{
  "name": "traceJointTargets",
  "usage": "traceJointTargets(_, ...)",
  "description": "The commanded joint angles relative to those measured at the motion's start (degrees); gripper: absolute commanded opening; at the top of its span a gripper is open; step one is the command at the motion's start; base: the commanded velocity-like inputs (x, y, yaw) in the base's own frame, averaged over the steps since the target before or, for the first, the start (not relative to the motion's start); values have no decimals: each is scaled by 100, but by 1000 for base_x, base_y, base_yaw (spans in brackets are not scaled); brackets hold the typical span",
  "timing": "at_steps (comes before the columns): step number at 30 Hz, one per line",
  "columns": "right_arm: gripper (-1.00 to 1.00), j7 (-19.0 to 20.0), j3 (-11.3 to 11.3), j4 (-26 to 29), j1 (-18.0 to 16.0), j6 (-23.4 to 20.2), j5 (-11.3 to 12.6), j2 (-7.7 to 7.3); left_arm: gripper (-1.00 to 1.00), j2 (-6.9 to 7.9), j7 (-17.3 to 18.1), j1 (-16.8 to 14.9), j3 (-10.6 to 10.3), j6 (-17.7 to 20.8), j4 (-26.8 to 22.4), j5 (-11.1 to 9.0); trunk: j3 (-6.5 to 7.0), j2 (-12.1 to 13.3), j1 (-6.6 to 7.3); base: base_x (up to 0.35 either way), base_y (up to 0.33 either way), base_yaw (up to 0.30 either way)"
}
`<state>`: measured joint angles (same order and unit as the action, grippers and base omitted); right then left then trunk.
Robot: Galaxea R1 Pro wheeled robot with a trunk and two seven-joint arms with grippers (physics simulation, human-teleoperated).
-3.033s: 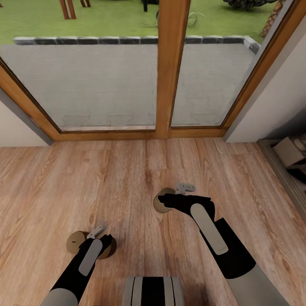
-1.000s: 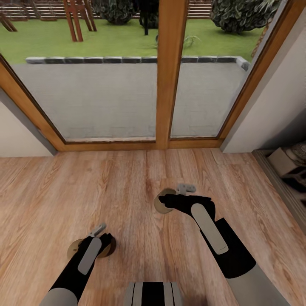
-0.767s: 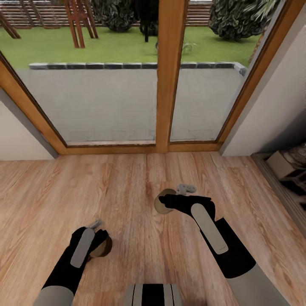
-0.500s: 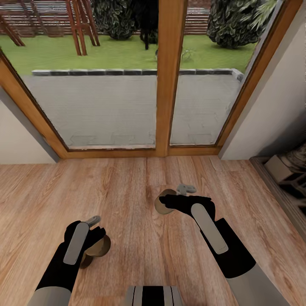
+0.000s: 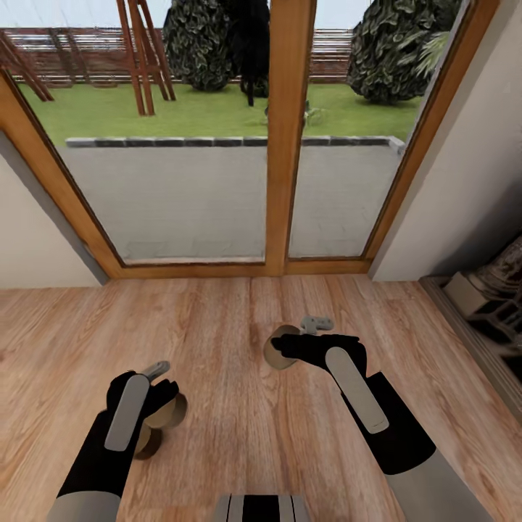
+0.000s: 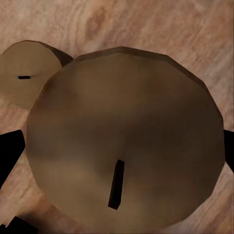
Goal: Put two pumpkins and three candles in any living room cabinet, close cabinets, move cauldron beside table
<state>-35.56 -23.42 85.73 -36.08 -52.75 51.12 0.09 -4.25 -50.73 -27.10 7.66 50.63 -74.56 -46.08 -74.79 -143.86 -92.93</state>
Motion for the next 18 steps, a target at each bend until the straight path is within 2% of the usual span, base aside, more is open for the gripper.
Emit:
traceJointTargets(1, -100, -56, -4, 2, -4, -15, 50, 0, -100, -3, -65, -2, 12, 37, -67, -61, 18, 0, 5, -108, 0, 0)
traceJointTargets(10, -100, -56, 4, -329, -4, -16, 56, 10, -100, -6, -77, -5, -1, 52, -172, -83, 217, 12, 28, -18, 0, 0)
traceJointTargets(18, -100, -57, -3, -346, -4, -14, 53, -1, -100, -6, -77, -5, -1, 60, -174, -79, 395, 23, 49, 0, 0, 0)
